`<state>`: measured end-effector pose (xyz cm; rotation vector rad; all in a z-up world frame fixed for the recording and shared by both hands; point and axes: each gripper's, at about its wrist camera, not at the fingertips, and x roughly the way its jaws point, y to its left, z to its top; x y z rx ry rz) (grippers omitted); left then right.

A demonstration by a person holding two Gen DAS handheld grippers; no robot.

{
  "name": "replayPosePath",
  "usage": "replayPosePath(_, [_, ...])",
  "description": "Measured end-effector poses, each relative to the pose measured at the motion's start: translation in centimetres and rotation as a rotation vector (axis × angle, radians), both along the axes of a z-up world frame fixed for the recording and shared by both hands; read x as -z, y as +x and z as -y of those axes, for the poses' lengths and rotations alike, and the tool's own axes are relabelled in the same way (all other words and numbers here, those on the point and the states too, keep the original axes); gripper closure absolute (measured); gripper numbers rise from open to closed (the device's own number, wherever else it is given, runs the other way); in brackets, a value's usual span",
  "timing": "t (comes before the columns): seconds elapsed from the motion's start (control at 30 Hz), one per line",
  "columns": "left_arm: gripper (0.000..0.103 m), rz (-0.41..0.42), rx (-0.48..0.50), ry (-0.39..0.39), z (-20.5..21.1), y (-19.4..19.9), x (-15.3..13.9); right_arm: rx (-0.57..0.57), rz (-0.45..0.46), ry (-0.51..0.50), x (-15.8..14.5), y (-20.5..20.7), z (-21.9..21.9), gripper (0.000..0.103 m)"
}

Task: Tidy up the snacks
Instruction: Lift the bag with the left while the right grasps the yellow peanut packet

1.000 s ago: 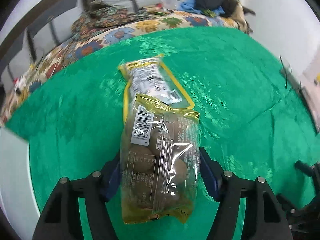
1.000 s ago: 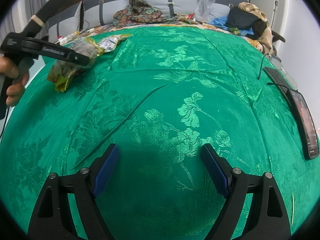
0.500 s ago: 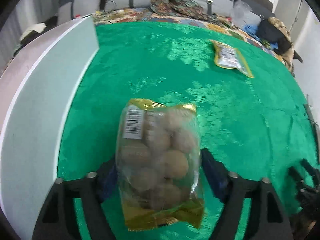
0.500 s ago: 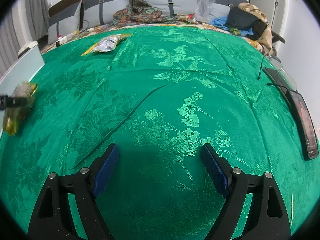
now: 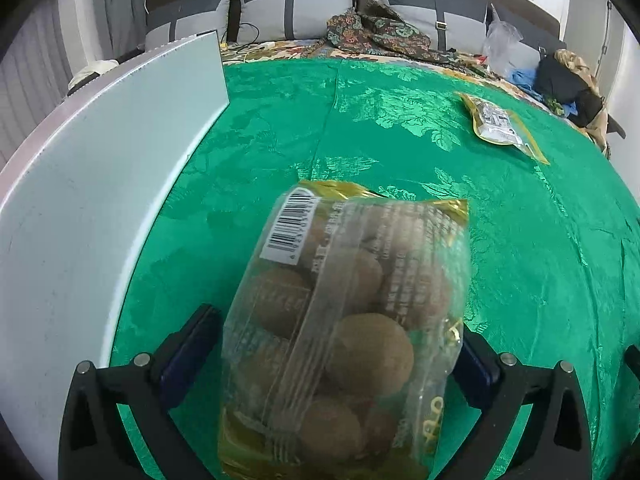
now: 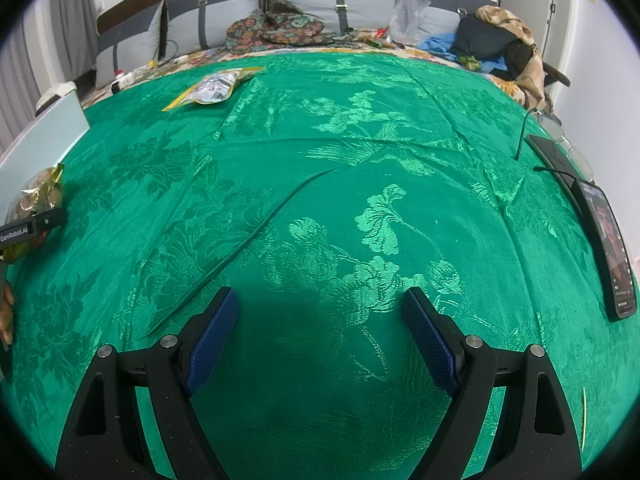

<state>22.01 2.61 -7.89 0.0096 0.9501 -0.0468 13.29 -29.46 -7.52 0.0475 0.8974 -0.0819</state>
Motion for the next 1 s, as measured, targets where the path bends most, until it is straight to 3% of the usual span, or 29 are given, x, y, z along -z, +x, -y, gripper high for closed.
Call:
replayPosePath(0.3, [0.0,0.0,0.001,-0.003,-0.1,0.1,0.0,-0.013,-0.008,-0.002,0.0,0.1,-0.2,0.011])
replayPosePath(0.4, [0.0,0.0,0.001,-0.002,-0.1,0.1,0.0,-0.041,-0.073,-0.003,-0.9,2.2,-0.4,0.013])
replayPosePath(0.5, [0.0,0.0,0.001,-0.003,-0.1,0.1,0.0,-0.029,-0.013,0.051,-3.1,5.6,-0.9,0.013])
replayPosePath(0.63, [0.0,0.0,0.001,-0.003,-0.1,0.1,0.0,-0.048,0.015,0.14,-5.3,13.7,-3.1,0.013])
replayPosePath(0.83, [0.0,0.0,0.001,-0.003,-0.1,0.1,0.0,0.057,-0.082,0.208,-4.3,25.0,-4.6,0.013])
replayPosePath(1.0, [0.0,0.0,0.001,-0.003,-0.1,0.1,0.0,0.092,-0.151,0.239,-3.7,29.0,-5.4,0.013])
